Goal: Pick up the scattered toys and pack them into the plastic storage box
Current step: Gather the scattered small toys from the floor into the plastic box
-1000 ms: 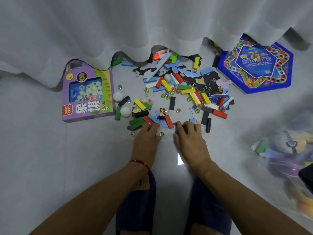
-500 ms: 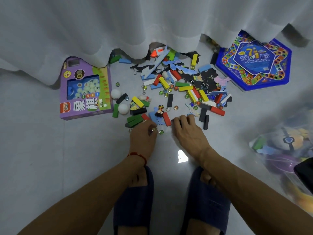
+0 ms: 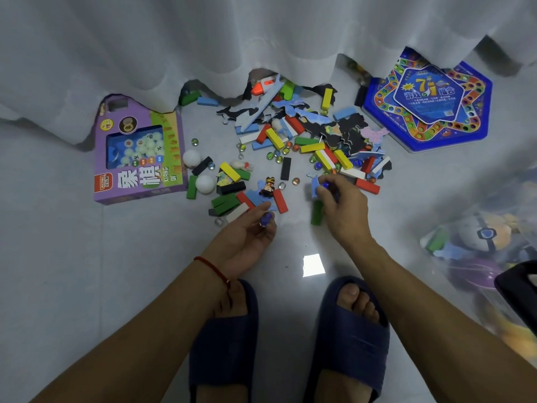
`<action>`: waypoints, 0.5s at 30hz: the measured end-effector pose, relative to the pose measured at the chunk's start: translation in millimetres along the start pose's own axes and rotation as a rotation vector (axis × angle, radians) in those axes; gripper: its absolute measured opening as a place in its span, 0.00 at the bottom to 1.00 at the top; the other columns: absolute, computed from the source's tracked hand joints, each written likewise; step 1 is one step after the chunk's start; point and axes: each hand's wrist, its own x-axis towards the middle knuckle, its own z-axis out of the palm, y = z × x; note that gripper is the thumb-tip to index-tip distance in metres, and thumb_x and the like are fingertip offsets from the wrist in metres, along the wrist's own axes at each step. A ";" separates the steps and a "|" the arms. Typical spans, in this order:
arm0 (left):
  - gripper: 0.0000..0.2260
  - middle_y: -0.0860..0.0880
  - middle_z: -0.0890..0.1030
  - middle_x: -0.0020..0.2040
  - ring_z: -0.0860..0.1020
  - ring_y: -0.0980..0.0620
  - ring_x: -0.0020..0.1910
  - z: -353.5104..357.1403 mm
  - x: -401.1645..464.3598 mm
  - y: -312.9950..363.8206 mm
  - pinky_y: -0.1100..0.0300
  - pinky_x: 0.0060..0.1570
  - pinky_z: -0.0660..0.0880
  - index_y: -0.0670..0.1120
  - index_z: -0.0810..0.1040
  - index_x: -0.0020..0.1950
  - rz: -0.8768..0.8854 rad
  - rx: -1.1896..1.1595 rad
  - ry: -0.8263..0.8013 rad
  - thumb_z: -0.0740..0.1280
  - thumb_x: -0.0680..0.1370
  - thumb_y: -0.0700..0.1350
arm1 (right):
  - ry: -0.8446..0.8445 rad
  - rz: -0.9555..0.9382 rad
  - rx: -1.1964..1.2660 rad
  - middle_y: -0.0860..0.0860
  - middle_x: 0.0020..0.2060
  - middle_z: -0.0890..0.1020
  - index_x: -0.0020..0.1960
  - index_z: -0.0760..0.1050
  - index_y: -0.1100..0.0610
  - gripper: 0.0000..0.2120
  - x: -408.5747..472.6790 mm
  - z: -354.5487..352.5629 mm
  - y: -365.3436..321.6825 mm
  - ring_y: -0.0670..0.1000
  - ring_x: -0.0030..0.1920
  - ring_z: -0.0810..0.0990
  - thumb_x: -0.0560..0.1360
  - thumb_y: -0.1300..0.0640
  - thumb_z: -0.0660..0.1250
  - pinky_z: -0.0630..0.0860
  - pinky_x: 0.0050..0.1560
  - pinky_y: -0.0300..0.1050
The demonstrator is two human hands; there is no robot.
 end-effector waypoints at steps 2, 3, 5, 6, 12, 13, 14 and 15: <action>0.09 0.43 0.74 0.42 0.72 0.51 0.35 0.7 -0.3 -2.8 0.61 0.30 0.75 0.38 0.78 0.58 -0.060 -0.014 -0.031 0.62 0.80 0.39 | 0.002 0.022 0.106 0.44 0.49 0.79 0.63 0.78 0.53 0.12 -15.7 -3.8 -13.8 0.43 0.45 0.75 0.80 0.56 0.66 0.78 0.51 0.39; 0.10 0.43 0.74 0.41 0.72 0.51 0.35 1.4 -1.6 -5.3 0.60 0.30 0.74 0.39 0.78 0.56 -0.077 -0.010 -0.044 0.60 0.79 0.39 | -0.038 -0.009 0.145 0.43 0.47 0.78 0.63 0.78 0.52 0.12 -26.6 -3.5 -21.7 0.42 0.44 0.76 0.80 0.56 0.66 0.77 0.47 0.36; 0.10 0.42 0.76 0.44 0.75 0.49 0.37 0.6 -3.7 -11.4 0.58 0.34 0.75 0.40 0.78 0.54 -0.083 0.019 -0.079 0.59 0.78 0.41 | -0.158 -0.130 0.134 0.42 0.50 0.80 0.62 0.79 0.51 0.12 -51.3 1.4 -37.2 0.42 0.46 0.77 0.79 0.55 0.67 0.75 0.48 0.34; 0.12 0.41 0.78 0.47 0.77 0.47 0.41 -1.1 -3.7 -14.7 0.55 0.39 0.78 0.40 0.79 0.54 -0.079 0.028 -0.098 0.59 0.78 0.43 | -0.215 -0.194 0.070 0.44 0.52 0.81 0.63 0.79 0.51 0.13 -62.3 5.9 -43.7 0.42 0.48 0.77 0.79 0.55 0.68 0.73 0.50 0.31; 0.12 0.43 0.80 0.46 0.80 0.46 0.46 -22.8 -14.4 -22.5 0.51 0.54 0.75 0.41 0.78 0.53 -0.124 0.029 -0.144 0.61 0.77 0.47 | -0.494 -0.444 -0.303 0.51 0.60 0.76 0.68 0.72 0.54 0.16 -94.7 27.9 -57.4 0.48 0.57 0.74 0.82 0.53 0.60 0.70 0.59 0.40; 0.13 0.42 0.80 0.47 0.80 0.45 0.47 -28.6 -17.2 -22.3 0.51 0.54 0.76 0.40 0.78 0.54 -0.120 0.030 -0.146 0.62 0.76 0.46 | -0.511 -0.467 -0.269 0.51 0.60 0.77 0.68 0.73 0.55 0.15 -97.3 28.2 -57.7 0.48 0.57 0.75 0.83 0.54 0.60 0.70 0.59 0.39; 0.14 0.42 0.80 0.49 0.80 0.45 0.48 -35.9 -18.5 -21.1 0.51 0.52 0.77 0.40 0.78 0.56 -0.105 0.046 -0.135 0.63 0.75 0.46 | -0.506 -0.480 -0.217 0.50 0.58 0.78 0.65 0.75 0.55 0.14 -98.8 27.6 -58.3 0.48 0.55 0.75 0.82 0.54 0.60 0.69 0.57 0.37; 0.14 0.41 0.80 0.49 0.80 0.45 0.48 -41.4 -20.1 -19.5 0.51 0.50 0.79 0.40 0.78 0.56 -0.090 0.060 -0.116 0.64 0.74 0.46 | -0.472 -0.471 -0.157 0.50 0.55 0.79 0.62 0.77 0.55 0.12 -98.0 26.4 -58.1 0.47 0.53 0.76 0.82 0.55 0.61 0.69 0.54 0.36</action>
